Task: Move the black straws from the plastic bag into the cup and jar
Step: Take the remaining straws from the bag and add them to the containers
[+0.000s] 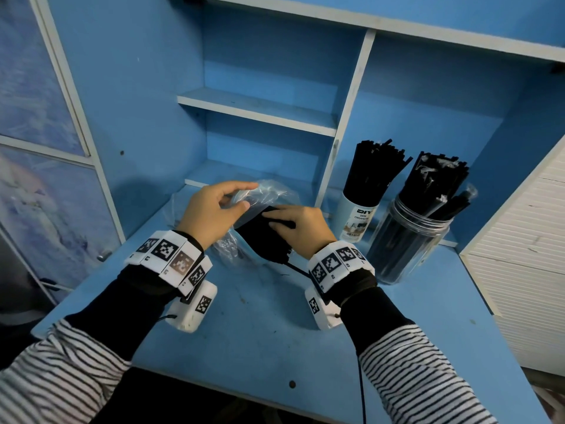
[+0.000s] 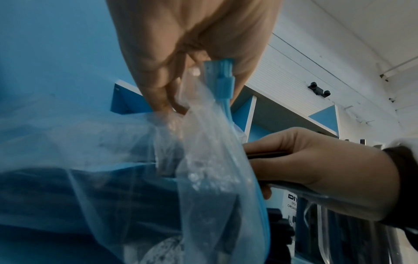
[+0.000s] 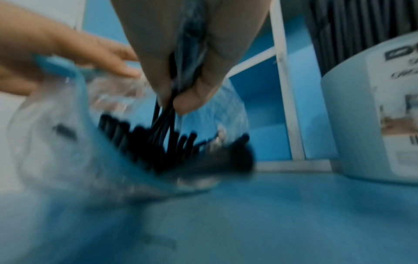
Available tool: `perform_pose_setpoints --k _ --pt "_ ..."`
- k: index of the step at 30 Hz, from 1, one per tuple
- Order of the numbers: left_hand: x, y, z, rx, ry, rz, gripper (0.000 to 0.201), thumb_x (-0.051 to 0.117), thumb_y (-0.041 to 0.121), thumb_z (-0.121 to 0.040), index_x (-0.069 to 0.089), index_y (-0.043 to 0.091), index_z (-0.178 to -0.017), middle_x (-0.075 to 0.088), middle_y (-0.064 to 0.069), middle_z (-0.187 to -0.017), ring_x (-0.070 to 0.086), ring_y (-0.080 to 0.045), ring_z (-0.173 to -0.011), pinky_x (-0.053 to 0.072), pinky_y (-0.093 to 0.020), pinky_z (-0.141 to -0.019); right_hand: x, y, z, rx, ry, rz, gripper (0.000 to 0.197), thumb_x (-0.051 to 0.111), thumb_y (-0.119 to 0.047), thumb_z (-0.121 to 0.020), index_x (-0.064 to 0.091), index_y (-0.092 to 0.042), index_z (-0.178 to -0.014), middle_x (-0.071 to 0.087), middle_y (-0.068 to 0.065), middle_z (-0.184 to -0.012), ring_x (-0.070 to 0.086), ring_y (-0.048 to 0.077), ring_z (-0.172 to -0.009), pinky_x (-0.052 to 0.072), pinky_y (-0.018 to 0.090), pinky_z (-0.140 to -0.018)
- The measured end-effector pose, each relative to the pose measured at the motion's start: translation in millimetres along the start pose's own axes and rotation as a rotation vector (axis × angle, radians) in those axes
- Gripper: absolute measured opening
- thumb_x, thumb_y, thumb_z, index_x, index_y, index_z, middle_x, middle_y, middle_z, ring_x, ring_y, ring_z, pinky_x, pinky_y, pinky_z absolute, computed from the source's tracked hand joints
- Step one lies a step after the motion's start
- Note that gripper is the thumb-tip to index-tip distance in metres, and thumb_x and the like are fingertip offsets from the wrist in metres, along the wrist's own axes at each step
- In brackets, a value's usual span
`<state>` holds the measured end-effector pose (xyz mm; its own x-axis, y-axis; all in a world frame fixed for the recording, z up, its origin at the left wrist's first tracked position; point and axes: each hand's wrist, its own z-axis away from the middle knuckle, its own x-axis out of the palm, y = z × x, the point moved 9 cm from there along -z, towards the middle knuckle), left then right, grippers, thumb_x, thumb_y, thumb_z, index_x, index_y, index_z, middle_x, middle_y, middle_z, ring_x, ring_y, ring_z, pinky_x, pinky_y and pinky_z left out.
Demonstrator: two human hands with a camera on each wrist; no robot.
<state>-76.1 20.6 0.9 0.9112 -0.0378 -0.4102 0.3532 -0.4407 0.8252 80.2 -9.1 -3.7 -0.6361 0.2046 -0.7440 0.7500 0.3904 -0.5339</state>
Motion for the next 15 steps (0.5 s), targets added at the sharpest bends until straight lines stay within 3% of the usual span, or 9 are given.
perform_pose_setpoints --k 1,3,7,11,13,15 --pt "0.1 0.4 0.0 0.002 -0.002 -0.007 0.037 0.067 0.014 -0.088 0.068 0.039 -0.115 0.065 0.017 -0.117 0.059 -0.013 -0.109 0.042 -0.016 -0.092 -5.7 2.9 2.5 0.031 -0.013 -0.010 0.025 0.065 -0.007 -0.089 0.072 -0.012 -0.112 0.068 0.004 -0.120 0.060 0.015 -0.113 0.031 -0.003 -0.091" --pt "0.8 1.5 1.0 0.004 -0.010 -0.019 0.036 0.068 0.014 -0.088 0.067 0.039 -0.114 0.063 0.017 -0.118 0.058 -0.012 -0.109 0.041 -0.019 -0.093 -17.5 8.7 7.8 0.085 -0.042 -0.030 0.026 0.065 -0.010 -0.089 0.072 -0.017 -0.113 0.067 0.001 -0.122 0.061 0.009 -0.111 0.033 -0.002 -0.090" --pt "0.3 8.3 2.4 0.008 0.003 -0.074 0.034 0.068 0.013 -0.087 0.067 0.037 -0.110 0.061 0.012 -0.118 0.056 -0.009 -0.107 0.042 -0.020 -0.092 -41.9 17.9 22.2 0.170 -0.089 -0.081 0.025 0.068 -0.015 -0.089 0.072 -0.025 -0.111 0.071 -0.006 -0.113 0.059 -0.012 -0.070 0.048 0.004 -0.074" --pt "-0.9 40.8 7.3 0.158 0.097 -0.217 0.038 0.071 0.016 -0.082 0.064 0.032 -0.115 0.056 0.004 -0.120 0.052 -0.008 -0.111 0.037 -0.021 -0.098 -67.4 20.4 38.1 0.216 -0.123 -0.080 0.025 0.067 -0.017 -0.089 0.073 -0.027 -0.111 0.074 -0.003 -0.099 0.058 -0.002 -0.057 0.048 0.009 -0.062" --pt "15.0 63.8 12.9 0.236 0.005 -0.208 0.044 0.075 0.027 -0.080 0.060 0.033 -0.120 0.056 0.006 -0.122 0.051 -0.006 -0.114 0.036 -0.022 -0.102 -79.5 19.1 44.0 0.239 -0.131 -0.082 0.024 0.068 -0.015 -0.088 0.073 -0.027 -0.109 0.075 0.001 -0.091 0.057 -0.001 -0.056 0.048 0.009 -0.061" --pt "43.9 78.7 19.5 0.261 -0.177 -0.248 0.066 0.080 0.043 -0.072 0.052 0.033 -0.130 0.052 0.010 -0.131 0.047 -0.005 -0.120 0.034 -0.023 -0.104 -89.8 15.9 48.6 0.252 -0.147 -0.073 0.024 0.069 -0.015 -0.087 0.074 -0.027 -0.107 0.074 0.000 -0.082 0.058 0.001 -0.057 0.051 0.014 -0.064"
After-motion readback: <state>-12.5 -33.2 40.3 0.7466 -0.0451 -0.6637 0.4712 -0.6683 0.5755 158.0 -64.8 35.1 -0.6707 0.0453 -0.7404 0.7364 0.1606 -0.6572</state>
